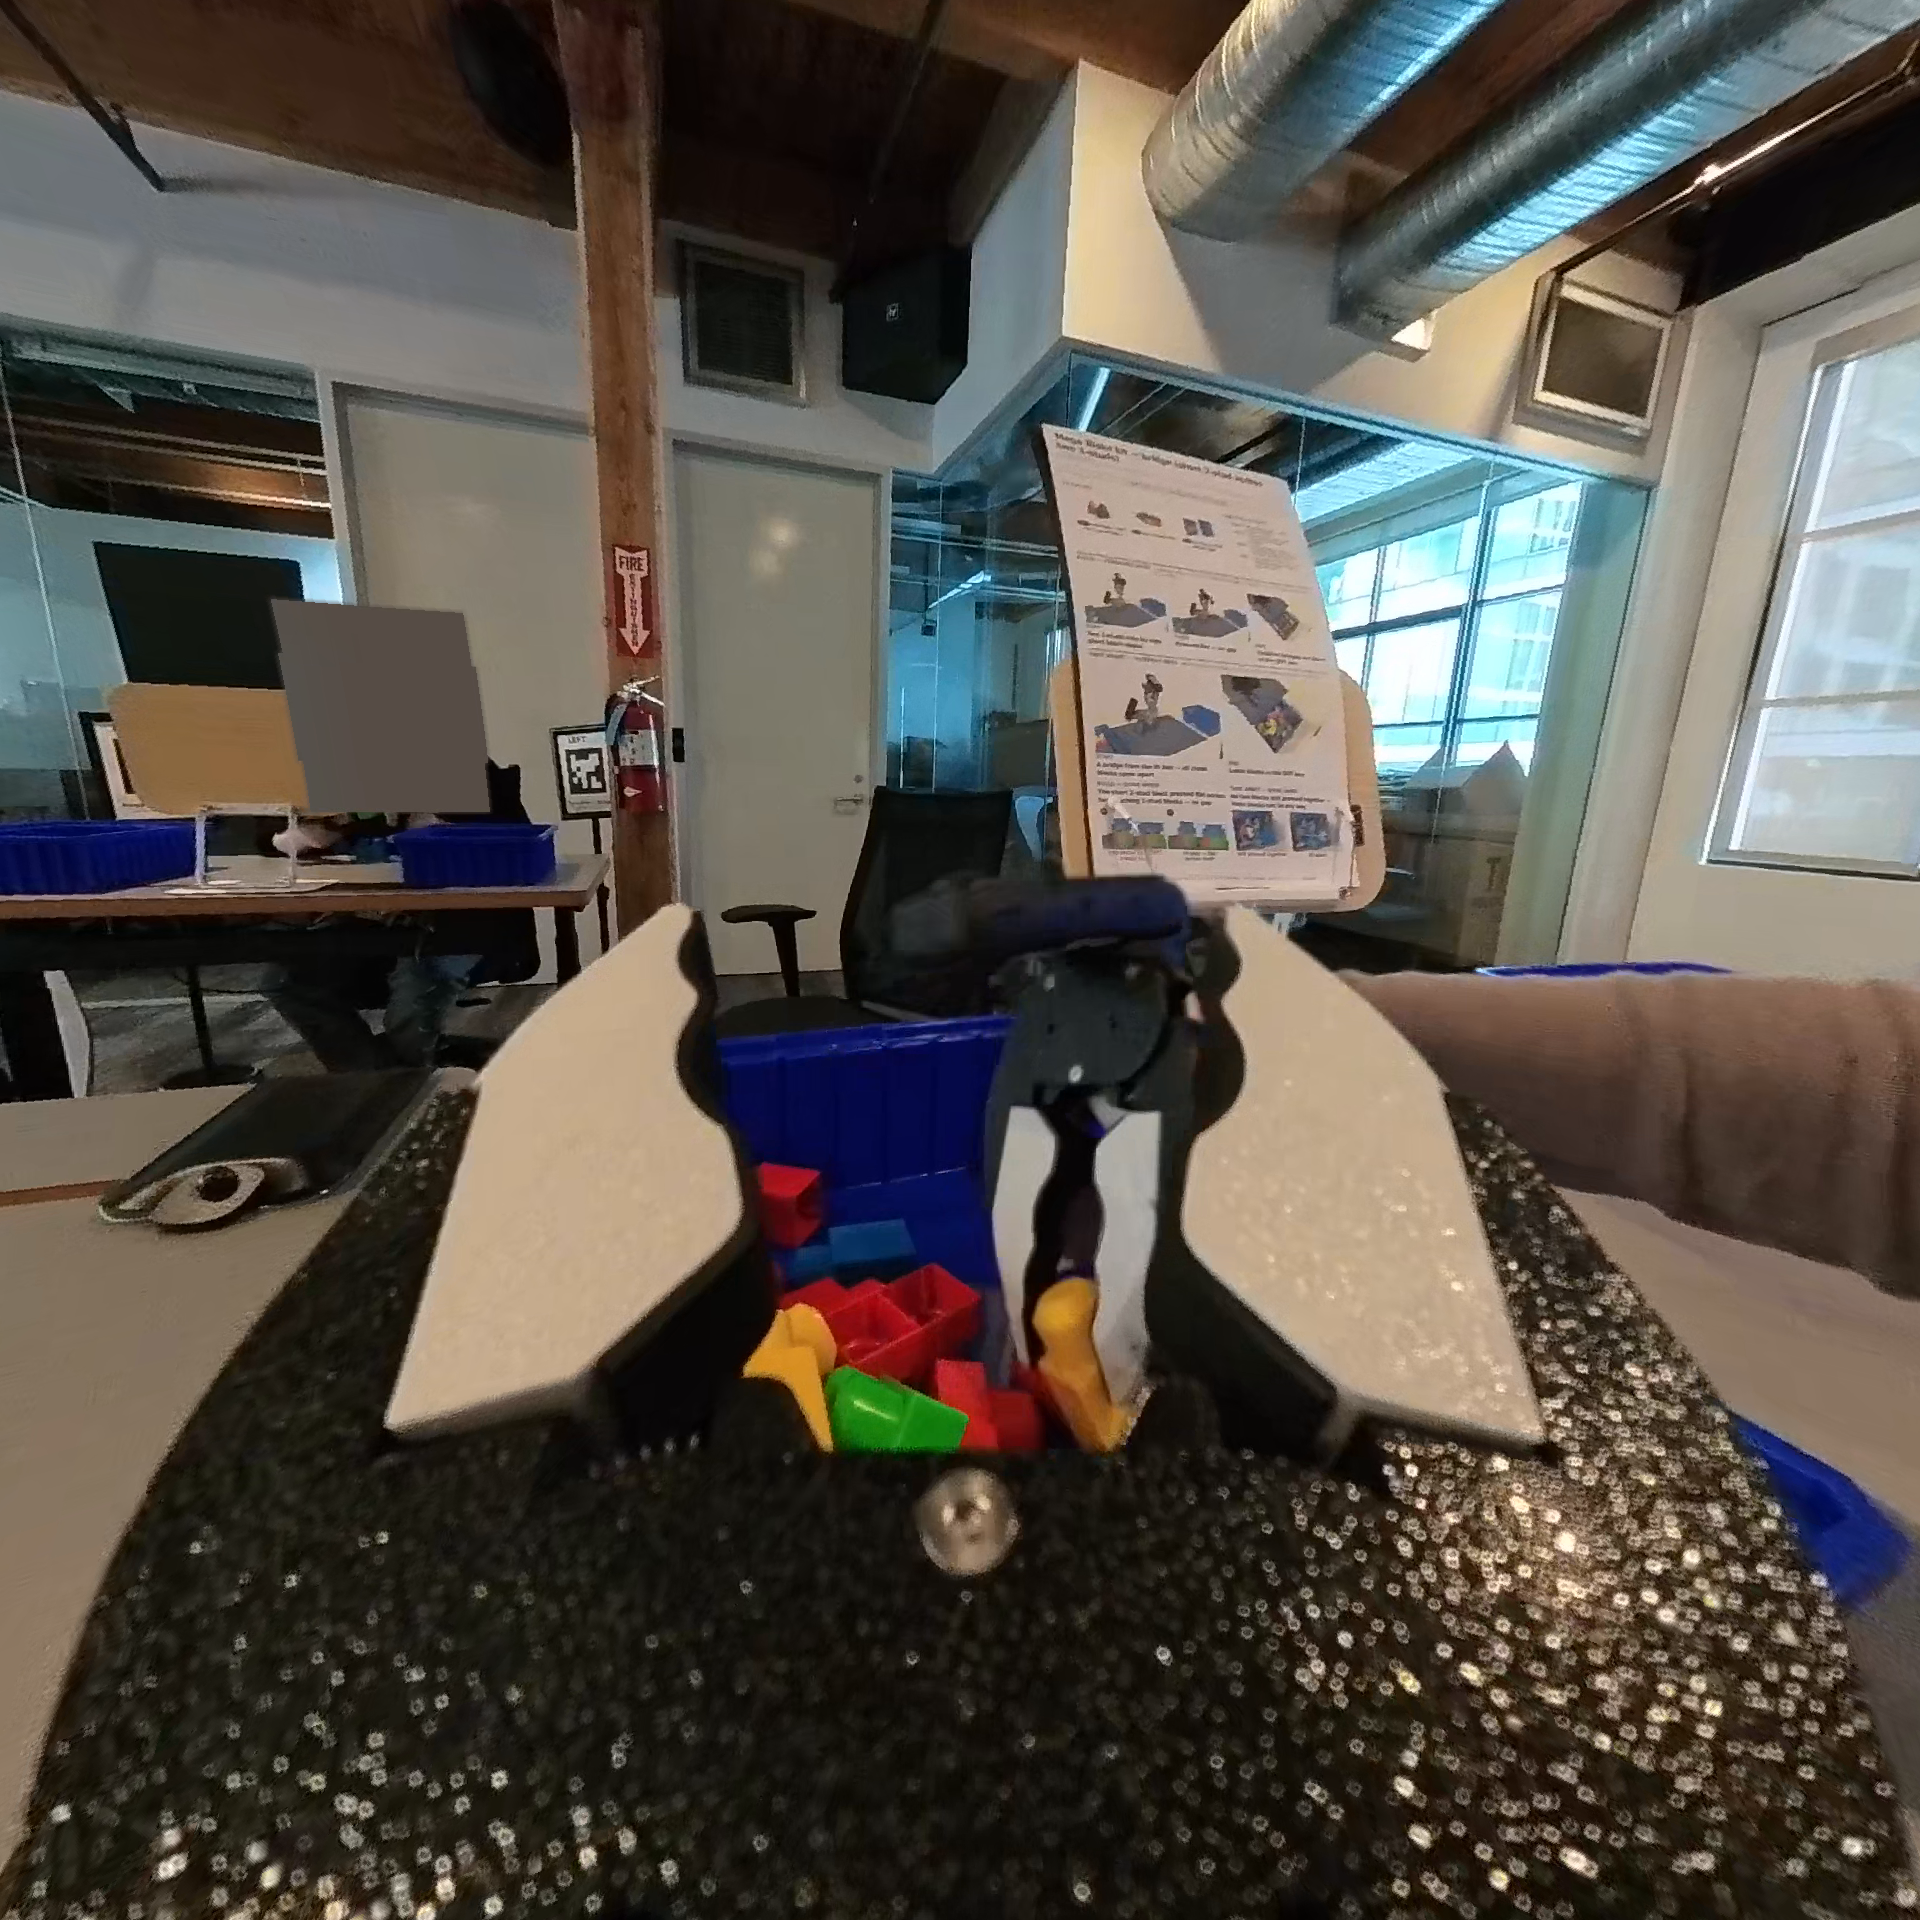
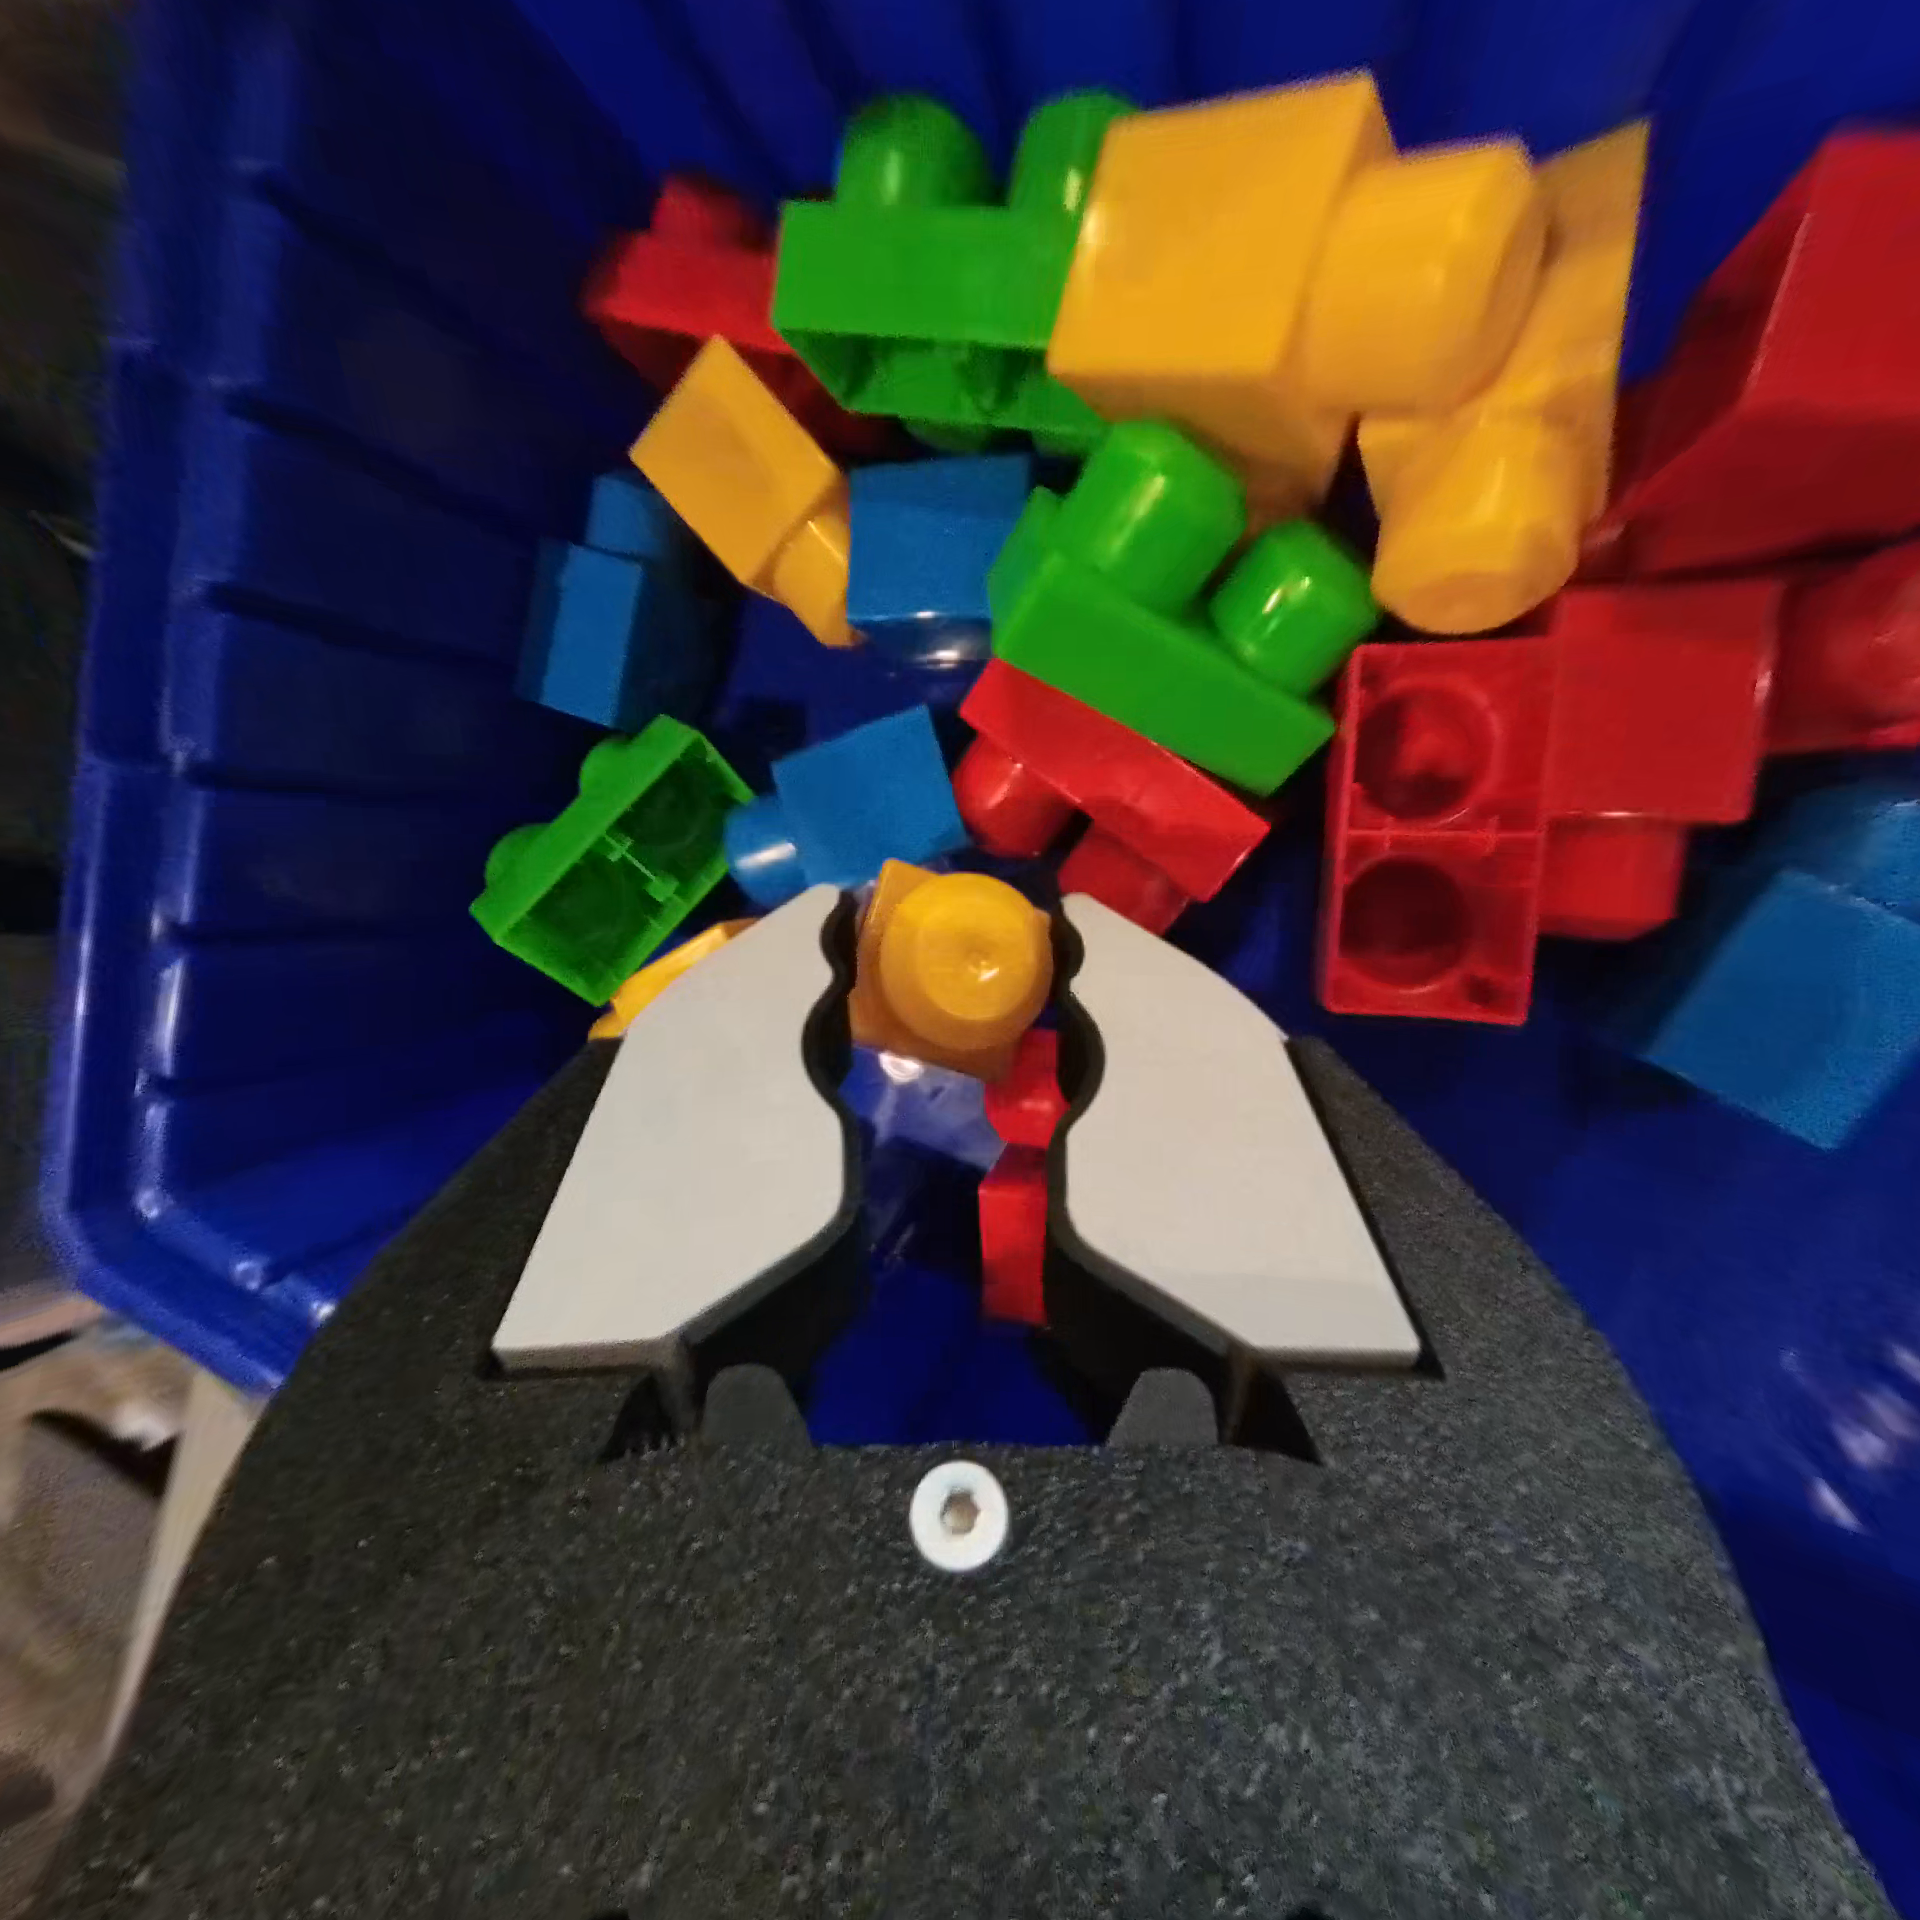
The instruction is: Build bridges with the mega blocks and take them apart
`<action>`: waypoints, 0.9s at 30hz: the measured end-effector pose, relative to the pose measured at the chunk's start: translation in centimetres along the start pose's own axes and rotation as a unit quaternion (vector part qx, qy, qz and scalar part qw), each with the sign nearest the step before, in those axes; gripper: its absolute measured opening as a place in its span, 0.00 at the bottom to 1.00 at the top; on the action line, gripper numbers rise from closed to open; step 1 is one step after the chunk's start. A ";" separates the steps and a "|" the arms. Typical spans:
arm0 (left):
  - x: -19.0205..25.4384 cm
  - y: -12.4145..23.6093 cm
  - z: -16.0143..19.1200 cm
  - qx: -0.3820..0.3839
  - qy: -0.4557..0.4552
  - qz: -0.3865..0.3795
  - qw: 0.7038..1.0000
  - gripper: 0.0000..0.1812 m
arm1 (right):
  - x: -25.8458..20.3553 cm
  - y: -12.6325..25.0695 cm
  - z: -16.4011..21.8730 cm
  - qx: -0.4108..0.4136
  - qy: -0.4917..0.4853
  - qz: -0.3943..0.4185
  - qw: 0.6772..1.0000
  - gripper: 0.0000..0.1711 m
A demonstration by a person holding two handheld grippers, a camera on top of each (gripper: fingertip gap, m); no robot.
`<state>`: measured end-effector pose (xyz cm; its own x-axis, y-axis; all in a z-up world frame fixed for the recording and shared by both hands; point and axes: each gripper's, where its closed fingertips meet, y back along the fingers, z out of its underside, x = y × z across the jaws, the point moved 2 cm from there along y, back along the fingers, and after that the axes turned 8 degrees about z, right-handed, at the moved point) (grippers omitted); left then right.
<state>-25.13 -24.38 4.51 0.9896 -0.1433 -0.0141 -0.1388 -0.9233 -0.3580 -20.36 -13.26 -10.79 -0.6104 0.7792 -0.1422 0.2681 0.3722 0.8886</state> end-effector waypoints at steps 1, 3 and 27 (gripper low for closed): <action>0.0 0.0 0.0 0.001 -0.001 0.000 1.000 0.49 | -0.3 0.7 0.0 0.012 0.013 0.014 1.000 0.21; 0.1 0.0 0.0 0.000 -0.003 0.001 1.000 0.49 | -0.8 2.2 0.3 0.032 0.036 0.055 0.997 0.21; 1.4 -1.3 1.4 -0.062 -0.092 -0.015 0.994 0.47 | -4.2 11.6 11.8 0.240 0.030 0.195 0.950 0.38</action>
<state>-23.46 -22.85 3.66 0.9821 -0.0580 -0.1794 -0.1014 -0.9648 -0.2428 -5.90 -6.23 -4.98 -0.4319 0.8804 0.1956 0.7836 0.2589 0.5648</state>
